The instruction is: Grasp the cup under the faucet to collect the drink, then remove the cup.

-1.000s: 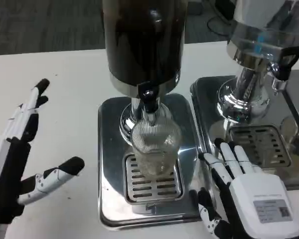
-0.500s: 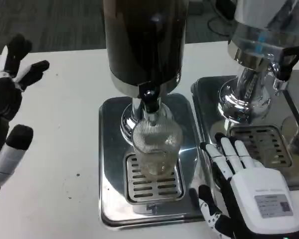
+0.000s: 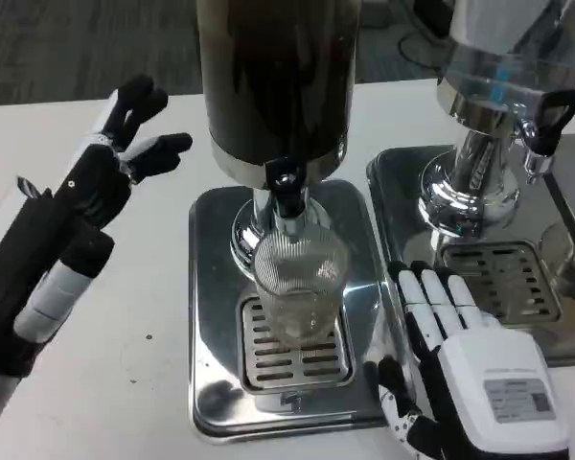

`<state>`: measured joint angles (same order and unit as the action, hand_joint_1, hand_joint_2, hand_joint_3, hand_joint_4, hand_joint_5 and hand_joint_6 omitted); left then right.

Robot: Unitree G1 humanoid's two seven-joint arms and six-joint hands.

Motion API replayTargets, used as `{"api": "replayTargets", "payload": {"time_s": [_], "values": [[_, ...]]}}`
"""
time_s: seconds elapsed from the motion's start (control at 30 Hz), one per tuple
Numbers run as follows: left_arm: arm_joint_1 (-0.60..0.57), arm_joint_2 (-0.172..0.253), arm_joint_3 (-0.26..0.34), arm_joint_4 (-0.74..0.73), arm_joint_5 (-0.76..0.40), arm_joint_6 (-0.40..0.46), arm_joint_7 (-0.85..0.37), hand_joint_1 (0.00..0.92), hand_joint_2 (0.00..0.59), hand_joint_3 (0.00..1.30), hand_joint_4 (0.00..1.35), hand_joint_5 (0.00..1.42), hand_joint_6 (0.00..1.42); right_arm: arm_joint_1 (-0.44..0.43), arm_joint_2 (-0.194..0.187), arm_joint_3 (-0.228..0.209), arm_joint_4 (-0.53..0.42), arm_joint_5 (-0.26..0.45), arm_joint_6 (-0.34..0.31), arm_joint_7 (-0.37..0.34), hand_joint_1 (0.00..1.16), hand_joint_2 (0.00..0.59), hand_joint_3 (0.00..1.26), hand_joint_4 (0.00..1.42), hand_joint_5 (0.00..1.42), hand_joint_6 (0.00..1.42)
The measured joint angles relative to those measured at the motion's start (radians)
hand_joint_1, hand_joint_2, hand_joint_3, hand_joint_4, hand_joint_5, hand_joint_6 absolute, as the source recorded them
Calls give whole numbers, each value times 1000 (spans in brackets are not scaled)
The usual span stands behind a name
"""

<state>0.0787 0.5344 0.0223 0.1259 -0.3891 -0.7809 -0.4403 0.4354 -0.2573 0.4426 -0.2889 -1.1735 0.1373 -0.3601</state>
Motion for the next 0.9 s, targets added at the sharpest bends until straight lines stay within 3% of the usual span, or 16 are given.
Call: {"api": "replayTargets", "payload": {"time_s": [0.23,0.43,0.77,0.9], "values": [[-17,-32,41,-4,0,42,-69,0,124,21,0,199,184,6,16,11,1,-1,0,0,607,516,5,32,33,255],[-36,-79,37,-47,22,70,-87,0,128,43,0,201,197,14,9,1,0,1,0,0,608,516,12,32,37,255],[-59,-96,35,-48,45,105,-148,0,127,53,0,201,200,23,26,2,-2,4,0,0,607,514,20,32,46,255],[-91,-110,19,-36,49,119,-178,0,127,80,4,264,237,32,32,2,-2,6,1,0,595,519,25,32,50,266]]}}
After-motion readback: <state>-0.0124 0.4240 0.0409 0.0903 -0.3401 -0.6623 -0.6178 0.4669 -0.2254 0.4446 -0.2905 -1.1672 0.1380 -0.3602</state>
